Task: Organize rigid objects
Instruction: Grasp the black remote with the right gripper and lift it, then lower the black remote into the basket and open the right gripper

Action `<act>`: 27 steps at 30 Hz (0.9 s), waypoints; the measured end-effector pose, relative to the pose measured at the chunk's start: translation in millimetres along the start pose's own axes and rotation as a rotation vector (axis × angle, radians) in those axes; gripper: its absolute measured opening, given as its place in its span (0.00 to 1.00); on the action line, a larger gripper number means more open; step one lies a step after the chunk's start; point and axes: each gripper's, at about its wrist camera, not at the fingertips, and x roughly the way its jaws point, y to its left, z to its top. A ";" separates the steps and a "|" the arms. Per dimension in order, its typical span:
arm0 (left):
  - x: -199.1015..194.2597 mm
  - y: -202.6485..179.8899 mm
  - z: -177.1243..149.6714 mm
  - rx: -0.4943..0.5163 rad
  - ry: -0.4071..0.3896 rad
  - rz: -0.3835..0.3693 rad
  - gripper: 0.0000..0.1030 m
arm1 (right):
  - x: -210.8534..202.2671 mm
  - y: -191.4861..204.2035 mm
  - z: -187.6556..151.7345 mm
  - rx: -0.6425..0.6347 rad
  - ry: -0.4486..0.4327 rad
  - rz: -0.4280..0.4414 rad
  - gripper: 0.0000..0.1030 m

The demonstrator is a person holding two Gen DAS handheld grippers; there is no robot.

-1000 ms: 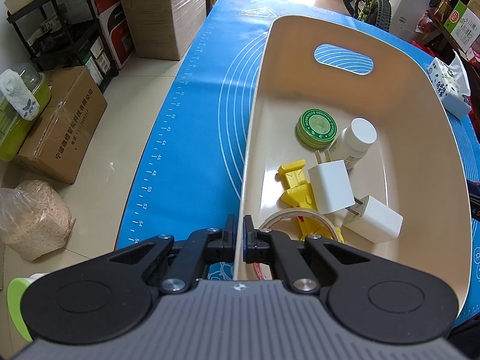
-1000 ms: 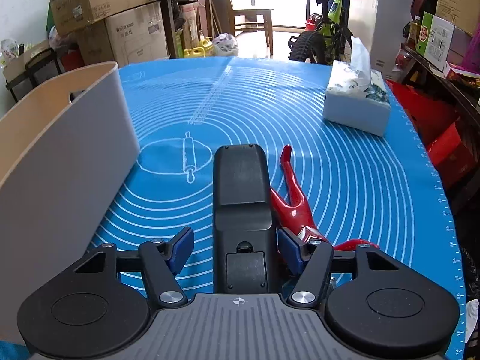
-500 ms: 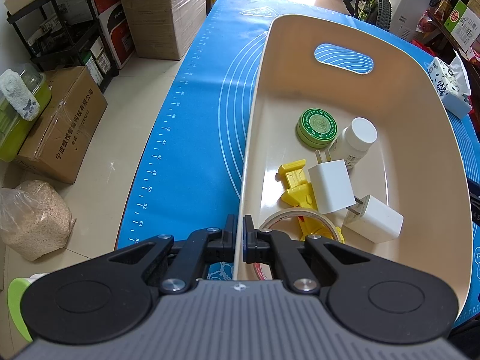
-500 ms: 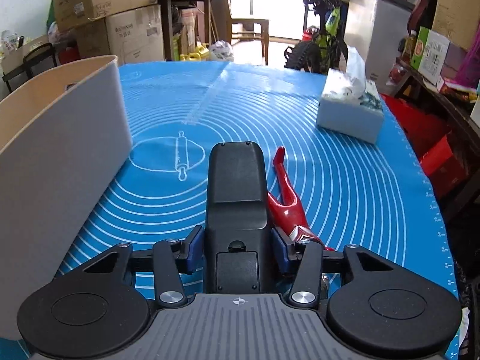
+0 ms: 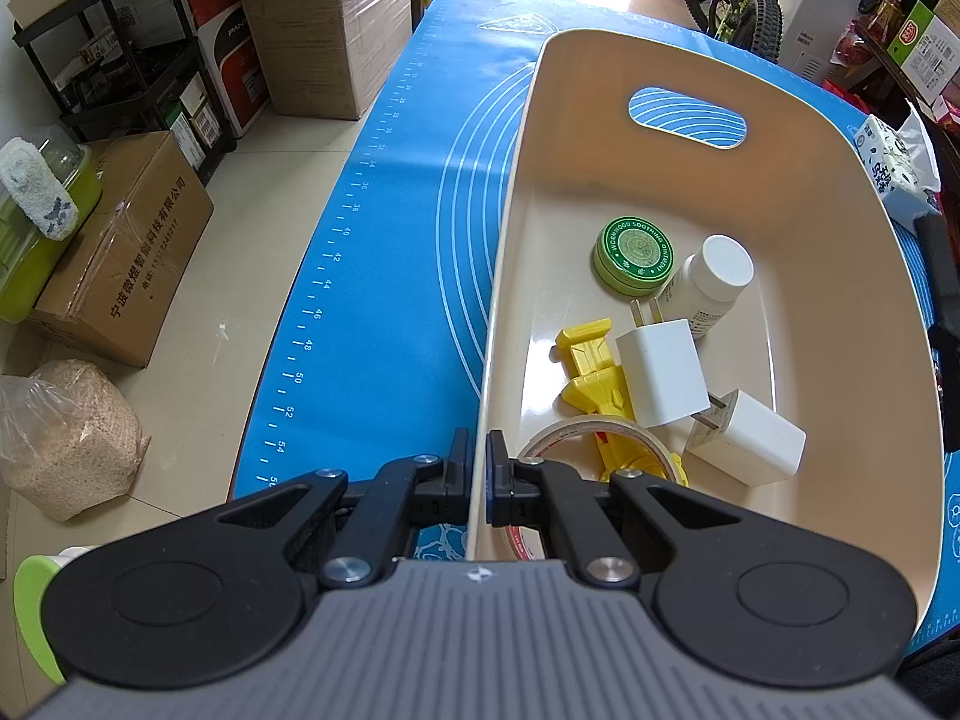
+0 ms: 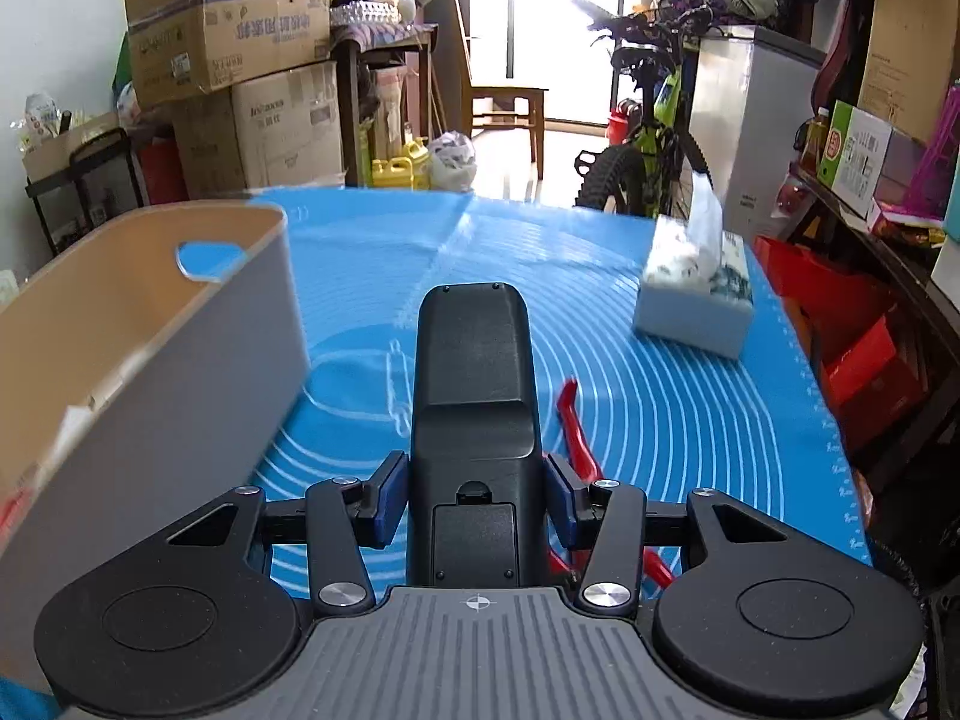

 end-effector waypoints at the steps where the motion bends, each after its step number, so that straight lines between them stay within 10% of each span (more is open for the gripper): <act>1: 0.2 -0.2 -0.1 -0.001 0.000 -0.001 0.05 | -3.6 2.3 5.3 0.001 -0.004 0.005 0.52; 18: 0.7 -1.4 0.1 -0.002 0.001 -0.003 0.05 | -53.9 93.5 86.3 -0.102 -0.141 0.204 0.52; 27: 1.1 -1.4 0.0 -0.002 0.001 -0.004 0.05 | -31.3 162.2 88.6 -0.160 -0.048 0.291 0.52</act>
